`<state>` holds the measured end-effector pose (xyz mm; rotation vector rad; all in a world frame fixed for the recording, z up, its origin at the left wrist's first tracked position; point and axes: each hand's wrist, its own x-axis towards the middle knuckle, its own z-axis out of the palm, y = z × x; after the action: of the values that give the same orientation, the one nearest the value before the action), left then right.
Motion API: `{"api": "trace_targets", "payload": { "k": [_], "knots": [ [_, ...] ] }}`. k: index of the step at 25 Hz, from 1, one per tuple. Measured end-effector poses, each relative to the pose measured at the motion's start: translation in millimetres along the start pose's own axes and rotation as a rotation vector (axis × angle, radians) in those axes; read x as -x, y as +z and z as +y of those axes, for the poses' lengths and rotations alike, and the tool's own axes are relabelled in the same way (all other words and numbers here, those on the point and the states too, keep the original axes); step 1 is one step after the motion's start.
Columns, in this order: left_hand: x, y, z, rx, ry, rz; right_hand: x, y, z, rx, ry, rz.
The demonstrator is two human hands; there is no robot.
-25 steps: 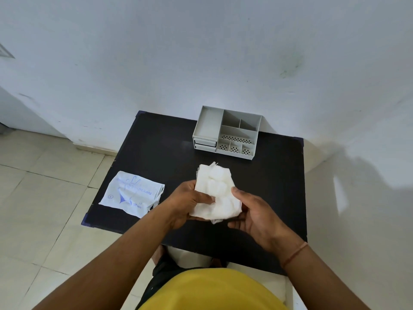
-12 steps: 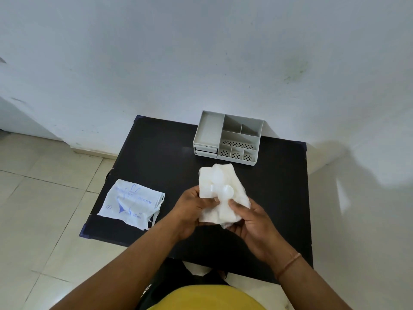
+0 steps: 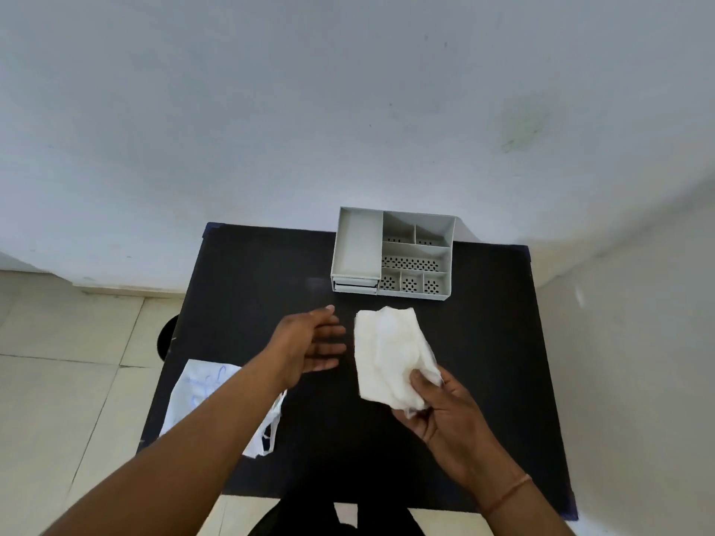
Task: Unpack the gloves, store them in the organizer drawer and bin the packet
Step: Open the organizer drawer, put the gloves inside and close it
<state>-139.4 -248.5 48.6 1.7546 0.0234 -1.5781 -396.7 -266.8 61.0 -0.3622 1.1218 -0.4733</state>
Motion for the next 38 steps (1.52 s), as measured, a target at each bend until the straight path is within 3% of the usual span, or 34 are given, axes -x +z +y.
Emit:
{"api": "trace_targets", "payload": {
  "k": [8,13,22,28,38],
  "knots": [
    [-118.4,25.6,38.9,0.259,-0.048,0.113,-23.5,25.8,18.1,-0.077,-0.108,0.118],
    [-142.4,28.6,48.3,0.254,-0.042,0.106,-26.5,36.3,25.5,-0.077,-0.149,0.144],
    [-134.1,9.9,22.8,0.220,-0.106,-0.003,-32.7,43.7,33.1,-0.064,-0.180,0.158],
    [-128.4,4.7,-5.4,0.026,-0.058,0.030,-38.5,46.8,31.2,-0.080,-0.177,0.152],
    [-91.0,-19.4,-46.0,-0.085,-0.073,-0.012,-40.2,48.0,44.0,-0.265,-0.095,0.071]
  ]
}}
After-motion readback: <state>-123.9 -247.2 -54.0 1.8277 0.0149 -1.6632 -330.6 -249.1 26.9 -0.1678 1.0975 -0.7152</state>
